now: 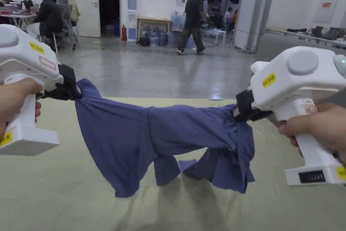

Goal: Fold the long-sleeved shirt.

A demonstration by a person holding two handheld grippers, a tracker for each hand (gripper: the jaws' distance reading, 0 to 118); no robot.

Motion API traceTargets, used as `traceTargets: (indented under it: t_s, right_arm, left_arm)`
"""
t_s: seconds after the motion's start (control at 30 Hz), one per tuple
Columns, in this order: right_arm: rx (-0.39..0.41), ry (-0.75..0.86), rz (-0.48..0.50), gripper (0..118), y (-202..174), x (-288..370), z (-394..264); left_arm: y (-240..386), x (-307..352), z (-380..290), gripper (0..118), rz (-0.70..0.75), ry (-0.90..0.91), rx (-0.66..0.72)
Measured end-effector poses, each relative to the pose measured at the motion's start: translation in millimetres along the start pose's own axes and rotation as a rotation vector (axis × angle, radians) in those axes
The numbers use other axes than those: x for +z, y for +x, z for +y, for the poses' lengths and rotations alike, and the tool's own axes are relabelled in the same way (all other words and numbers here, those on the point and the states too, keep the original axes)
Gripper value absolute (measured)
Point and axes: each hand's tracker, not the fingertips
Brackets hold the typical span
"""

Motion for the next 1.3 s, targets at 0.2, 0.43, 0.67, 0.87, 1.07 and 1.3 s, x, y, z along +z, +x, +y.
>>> traceTargets:
  t_s: [0.2, 0.43, 0.67, 0.87, 1.07, 1.3]
  right_arm:
    - [0.058, 0.116, -0.066, 5, -24, 2, 124]
    - [0.038, 0.212, -0.090, 5, -28, -5, 164]
    - [0.114, 0.006, -0.056, 5, -19, -102, 47]
    - [0.009, -0.222, 0.029, 5, 7, -185, -129]
    - [0.032, -0.346, 0.082, 5, 17, -176, -263]
    - [0.197, -0.370, 0.139, 5, -2, -105, -341]
  left_arm:
    - [40, 10, 80, 0, 0.066, 0.121, -0.005]
    - [56, 12, 108, 0, 0.048, 0.258, -0.032]
    - [-1, -52, 34, 0, 0.135, 0.013, -0.001]
    - [-82, -116, -114, 0, 0.204, -0.293, 0.031]
    - [-127, -97, -243, 0, 0.168, -0.436, 0.079]
    - [-138, -9, -325, 0, 0.128, -0.426, 0.043]
